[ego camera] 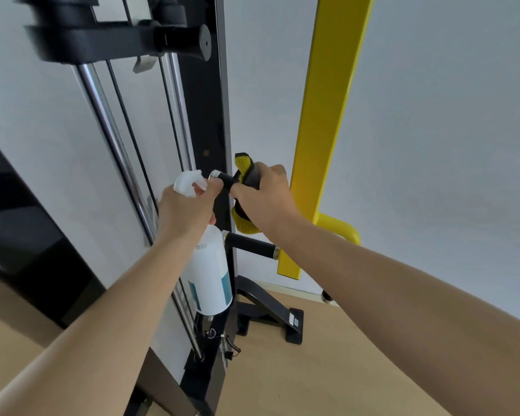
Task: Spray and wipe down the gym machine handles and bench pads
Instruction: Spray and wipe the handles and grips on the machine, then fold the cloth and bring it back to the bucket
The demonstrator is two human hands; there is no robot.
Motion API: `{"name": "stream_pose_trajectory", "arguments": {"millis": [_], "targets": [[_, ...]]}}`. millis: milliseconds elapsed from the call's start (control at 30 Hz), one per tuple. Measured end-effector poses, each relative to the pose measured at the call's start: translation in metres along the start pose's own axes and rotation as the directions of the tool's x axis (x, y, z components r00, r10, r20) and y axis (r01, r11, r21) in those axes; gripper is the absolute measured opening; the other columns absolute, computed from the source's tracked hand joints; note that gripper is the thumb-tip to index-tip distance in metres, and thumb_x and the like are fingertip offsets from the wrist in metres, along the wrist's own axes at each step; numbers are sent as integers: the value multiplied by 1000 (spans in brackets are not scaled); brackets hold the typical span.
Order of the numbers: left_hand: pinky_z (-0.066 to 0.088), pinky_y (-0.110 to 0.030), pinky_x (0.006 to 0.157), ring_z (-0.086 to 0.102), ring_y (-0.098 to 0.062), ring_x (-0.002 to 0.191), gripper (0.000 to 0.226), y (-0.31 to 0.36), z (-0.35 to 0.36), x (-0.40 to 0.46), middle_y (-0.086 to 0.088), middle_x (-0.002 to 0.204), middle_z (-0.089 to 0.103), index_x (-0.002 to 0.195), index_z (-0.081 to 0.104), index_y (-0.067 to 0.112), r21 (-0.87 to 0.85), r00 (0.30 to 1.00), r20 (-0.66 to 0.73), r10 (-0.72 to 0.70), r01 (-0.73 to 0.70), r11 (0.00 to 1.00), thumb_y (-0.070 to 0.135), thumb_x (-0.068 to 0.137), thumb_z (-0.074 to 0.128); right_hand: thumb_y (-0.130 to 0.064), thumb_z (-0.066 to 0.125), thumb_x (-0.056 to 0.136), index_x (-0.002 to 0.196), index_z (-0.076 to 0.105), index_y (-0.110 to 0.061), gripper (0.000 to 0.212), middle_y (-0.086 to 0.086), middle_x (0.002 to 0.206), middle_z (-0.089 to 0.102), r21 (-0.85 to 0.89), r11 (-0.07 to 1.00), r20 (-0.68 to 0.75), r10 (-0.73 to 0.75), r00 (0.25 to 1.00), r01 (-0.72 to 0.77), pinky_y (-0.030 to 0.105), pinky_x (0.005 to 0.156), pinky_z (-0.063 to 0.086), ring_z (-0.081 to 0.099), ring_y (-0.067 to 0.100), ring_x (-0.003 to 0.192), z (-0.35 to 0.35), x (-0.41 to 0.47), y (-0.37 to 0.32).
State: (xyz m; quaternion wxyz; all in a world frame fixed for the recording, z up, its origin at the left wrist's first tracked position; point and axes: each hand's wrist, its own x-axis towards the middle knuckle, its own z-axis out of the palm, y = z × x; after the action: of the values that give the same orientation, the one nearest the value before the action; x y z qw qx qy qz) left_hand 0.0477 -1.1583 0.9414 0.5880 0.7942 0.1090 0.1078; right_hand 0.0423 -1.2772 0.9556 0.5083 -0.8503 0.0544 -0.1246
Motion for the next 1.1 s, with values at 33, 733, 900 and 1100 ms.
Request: {"name": "stream_pose_trajectory", "arguments": {"millis": [33, 733, 900, 1100], "targets": [[49, -26, 54, 58, -12, 53, 24, 0, -1, -3, -5, 70, 65, 89, 56, 28, -8, 1000, 22, 7, -7, 1000, 48, 89, 69, -24, 61, 93, 92, 57, -20, 5, 5, 117, 46, 30, 999, -4, 25, 1000, -25, 36, 93, 53, 57, 25, 102, 1, -5, -1], [51, -24, 49, 56, -12, 43, 21, -66, -54, -178, -8, 68, 67, 99, 75, 16, -121, 983, 45, -178, 182, 976, 15, 78, 80, -21, 47, 95, 80, 73, -4, 34, 15, 81, 69, 456, 616, 767, 95, 635, -643, 47, 88, 46, 58, 32, 78, -19, -155, 49], [55, -23, 52, 69, -9, 62, 32, -85, -76, -265, -6, 82, 70, 104, 68, 11, -61, 970, -66, -232, 228, 972, 25, 77, 78, -16, 48, 96, 95, 75, -5, 29, 20, 90, 65, 424, 650, 837, -16, 546, -631, 46, 93, 51, 60, 32, 82, -24, -237, 71], [54, -27, 59, 55, -14, 48, 16, -118, -149, -381, -11, 63, 63, 92, 77, 19, -21, 923, -240, -301, 305, 952, 22, 77, 78, -26, 64, 80, 138, 52, 4, 66, 25, 125, 59, 193, 783, 939, 26, 342, -591, 50, 106, 47, 60, 37, 115, 21, -329, 88]]}}
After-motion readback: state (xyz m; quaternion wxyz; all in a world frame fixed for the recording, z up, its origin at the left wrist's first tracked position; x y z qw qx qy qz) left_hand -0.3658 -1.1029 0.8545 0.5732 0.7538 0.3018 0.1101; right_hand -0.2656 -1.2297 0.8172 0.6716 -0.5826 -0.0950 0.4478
